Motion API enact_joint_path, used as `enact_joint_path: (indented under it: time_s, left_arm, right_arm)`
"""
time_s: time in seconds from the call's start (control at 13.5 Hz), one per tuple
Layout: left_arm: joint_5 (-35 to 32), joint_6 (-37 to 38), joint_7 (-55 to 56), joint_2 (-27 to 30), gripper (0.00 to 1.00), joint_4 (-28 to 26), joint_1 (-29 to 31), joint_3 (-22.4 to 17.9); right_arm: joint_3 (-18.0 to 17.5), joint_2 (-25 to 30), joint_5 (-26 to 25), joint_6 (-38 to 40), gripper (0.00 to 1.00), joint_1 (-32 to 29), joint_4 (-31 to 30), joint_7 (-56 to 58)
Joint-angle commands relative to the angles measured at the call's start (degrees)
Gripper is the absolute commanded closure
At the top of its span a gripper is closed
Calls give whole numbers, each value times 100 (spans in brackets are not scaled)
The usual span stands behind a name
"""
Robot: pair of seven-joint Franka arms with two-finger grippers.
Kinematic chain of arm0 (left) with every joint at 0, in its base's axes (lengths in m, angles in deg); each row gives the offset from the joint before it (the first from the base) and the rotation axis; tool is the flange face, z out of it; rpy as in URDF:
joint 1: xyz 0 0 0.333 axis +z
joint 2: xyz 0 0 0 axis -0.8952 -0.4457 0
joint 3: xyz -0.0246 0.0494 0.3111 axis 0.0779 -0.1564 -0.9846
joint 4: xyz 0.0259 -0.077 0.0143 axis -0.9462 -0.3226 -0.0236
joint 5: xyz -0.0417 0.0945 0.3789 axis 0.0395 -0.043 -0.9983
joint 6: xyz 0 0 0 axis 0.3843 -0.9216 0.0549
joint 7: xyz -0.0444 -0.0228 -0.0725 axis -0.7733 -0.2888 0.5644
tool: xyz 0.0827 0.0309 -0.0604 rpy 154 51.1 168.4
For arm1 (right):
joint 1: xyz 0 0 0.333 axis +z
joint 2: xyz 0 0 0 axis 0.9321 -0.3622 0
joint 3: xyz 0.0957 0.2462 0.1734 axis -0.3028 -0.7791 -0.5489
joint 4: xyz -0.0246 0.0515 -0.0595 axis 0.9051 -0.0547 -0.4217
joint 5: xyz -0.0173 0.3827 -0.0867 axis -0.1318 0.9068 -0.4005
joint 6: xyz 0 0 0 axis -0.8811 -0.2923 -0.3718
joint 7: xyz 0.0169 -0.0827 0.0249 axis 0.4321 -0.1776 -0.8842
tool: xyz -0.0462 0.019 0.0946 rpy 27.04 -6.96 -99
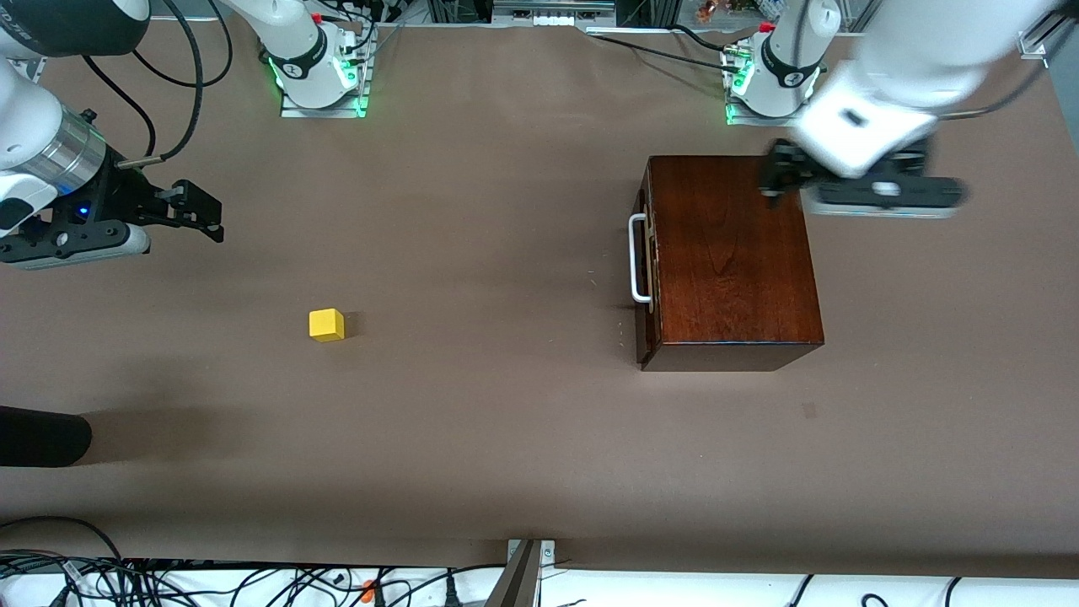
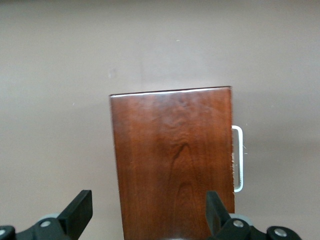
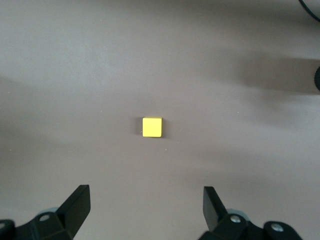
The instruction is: Open drawer, take yellow block, close drawer
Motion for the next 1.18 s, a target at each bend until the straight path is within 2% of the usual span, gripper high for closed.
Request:
enact_joint_path:
  time_s: [0.0, 0.44, 1.11]
  left_arm:
    - [523, -50, -178, 561, 0, -664, 19, -743]
    - [796, -664, -1810, 1134, 0, -1666, 19, -1597]
    - [726, -639, -1691, 1134, 0, -1685, 37, -1563]
  right_arm:
    - [-36, -59, -77, 84, 0, -5, 156, -48]
    - [-27, -59, -85, 84, 0, -14, 156, -40]
    - [-27, -59, -85, 75, 0, -14, 156, -92]
